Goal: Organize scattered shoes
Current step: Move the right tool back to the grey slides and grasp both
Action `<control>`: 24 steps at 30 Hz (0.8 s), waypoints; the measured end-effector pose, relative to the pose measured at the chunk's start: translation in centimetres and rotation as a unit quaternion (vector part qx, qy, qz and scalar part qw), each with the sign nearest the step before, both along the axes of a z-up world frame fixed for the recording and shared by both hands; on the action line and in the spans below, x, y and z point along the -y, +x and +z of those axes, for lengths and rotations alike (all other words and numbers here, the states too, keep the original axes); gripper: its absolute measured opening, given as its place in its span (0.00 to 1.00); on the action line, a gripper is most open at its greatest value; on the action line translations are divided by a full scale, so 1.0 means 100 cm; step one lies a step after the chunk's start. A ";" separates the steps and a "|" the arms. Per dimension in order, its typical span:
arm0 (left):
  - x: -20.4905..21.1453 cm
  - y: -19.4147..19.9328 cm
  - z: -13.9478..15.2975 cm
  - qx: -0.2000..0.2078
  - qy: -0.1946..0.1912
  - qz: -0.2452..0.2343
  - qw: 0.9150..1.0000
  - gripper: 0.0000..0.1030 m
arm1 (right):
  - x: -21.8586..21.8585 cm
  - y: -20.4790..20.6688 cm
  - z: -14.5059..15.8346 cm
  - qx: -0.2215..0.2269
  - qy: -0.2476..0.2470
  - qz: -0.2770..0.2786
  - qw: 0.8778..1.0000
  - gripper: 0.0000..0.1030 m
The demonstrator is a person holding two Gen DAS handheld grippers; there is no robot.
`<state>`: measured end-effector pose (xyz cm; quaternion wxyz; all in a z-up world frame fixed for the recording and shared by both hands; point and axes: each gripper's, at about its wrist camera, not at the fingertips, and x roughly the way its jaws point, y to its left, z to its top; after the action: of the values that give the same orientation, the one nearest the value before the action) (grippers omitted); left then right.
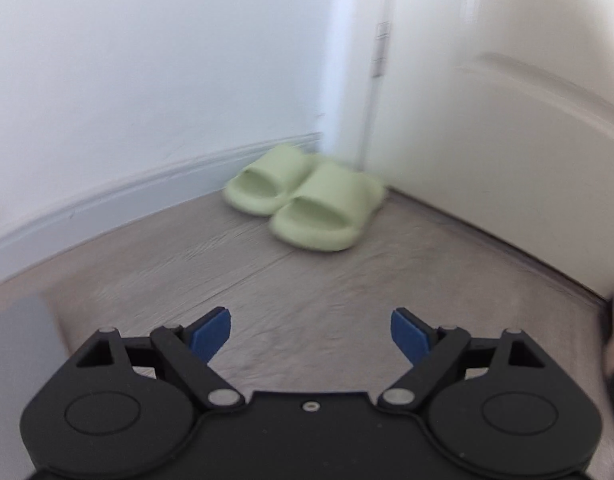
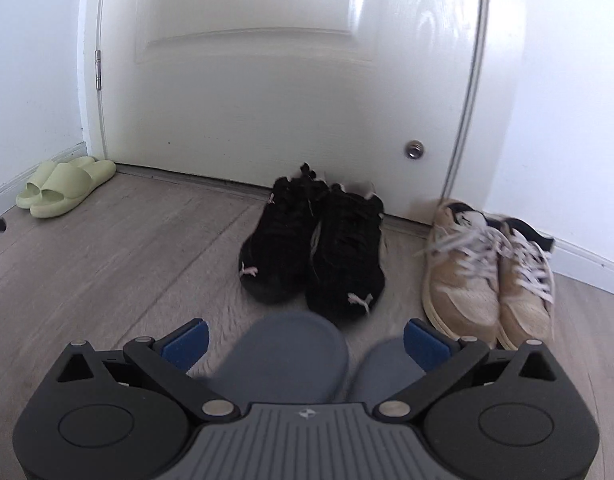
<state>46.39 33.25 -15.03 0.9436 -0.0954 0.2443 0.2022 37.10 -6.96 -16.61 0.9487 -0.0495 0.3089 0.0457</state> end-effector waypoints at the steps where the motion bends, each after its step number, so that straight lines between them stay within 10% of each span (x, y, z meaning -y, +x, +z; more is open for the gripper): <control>1: 0.010 -0.004 0.008 0.007 0.000 -0.012 1.000 0.85 | 0.007 -0.023 -0.006 -0.007 -0.005 -0.001 1.000 1.00; 7: 0.069 -0.032 0.040 0.025 -0.018 -0.075 0.997 0.85 | 0.006 -0.086 -0.038 -0.032 0.013 0.026 0.999 1.00; 24: 0.200 -0.108 0.040 -0.055 0.027 -0.202 0.978 0.87 | -0.028 -0.075 -0.071 -0.009 0.037 -0.041 0.998 1.00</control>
<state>35.62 13.30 -11.07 0.9523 -0.0073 0.3045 0.0193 29.55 -4.16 -23.72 0.9481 -0.0013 0.3172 0.0191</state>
